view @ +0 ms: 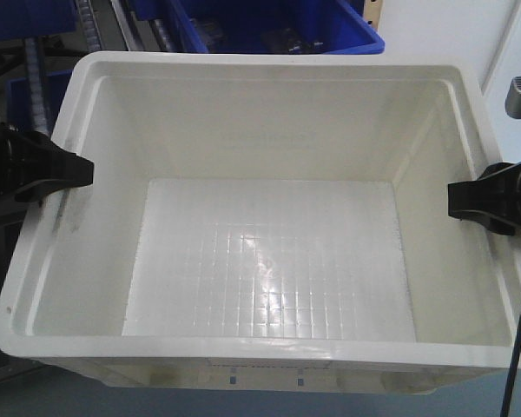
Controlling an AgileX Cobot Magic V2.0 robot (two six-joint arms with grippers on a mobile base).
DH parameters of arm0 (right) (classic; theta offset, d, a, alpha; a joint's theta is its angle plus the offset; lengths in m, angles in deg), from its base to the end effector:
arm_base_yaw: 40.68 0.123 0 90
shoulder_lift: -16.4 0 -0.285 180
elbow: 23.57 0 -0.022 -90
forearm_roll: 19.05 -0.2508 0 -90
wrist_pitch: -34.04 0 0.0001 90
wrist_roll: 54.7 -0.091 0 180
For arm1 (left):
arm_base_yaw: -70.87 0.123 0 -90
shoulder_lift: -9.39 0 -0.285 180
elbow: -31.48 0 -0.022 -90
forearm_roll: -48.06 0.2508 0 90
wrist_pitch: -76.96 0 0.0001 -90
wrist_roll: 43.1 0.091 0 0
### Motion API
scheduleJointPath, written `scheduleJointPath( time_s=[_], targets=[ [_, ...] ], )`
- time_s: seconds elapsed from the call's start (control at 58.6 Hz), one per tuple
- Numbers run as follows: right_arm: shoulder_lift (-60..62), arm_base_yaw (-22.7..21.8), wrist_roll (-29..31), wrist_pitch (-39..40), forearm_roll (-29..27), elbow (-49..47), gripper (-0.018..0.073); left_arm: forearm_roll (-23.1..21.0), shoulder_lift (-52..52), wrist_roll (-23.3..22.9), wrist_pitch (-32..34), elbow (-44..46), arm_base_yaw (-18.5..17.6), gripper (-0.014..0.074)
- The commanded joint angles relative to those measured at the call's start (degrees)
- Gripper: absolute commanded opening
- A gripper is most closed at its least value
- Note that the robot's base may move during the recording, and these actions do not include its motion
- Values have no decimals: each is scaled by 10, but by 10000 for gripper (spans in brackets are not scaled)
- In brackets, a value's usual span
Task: Move bin from left to right shelf
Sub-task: 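Carry the tote with both grippers over the roller shelf between blue bins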
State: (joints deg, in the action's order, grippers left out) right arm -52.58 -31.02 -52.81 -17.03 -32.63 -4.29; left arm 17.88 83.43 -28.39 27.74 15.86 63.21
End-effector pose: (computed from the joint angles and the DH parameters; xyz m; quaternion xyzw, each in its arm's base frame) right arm 0.2012 0.0511 0.3515 -0.0562 0.9302 0.1352 0.3367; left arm 0.2253 -0.0653 0.3612 0.0871 0.9043 -0.2230 0.3535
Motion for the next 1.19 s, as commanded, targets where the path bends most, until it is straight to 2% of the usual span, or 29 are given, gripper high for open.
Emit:
scheduleJointPath(
  time_s=[0.0,1.178],
  targets=[
    [13,0,19,64,-31,-26,-5,-47,-17,14,49,27,-4,-3],
    [13,0,19,64,-31,-26,-5,-47,-17,14,49,27,-4,-3]
  ],
)
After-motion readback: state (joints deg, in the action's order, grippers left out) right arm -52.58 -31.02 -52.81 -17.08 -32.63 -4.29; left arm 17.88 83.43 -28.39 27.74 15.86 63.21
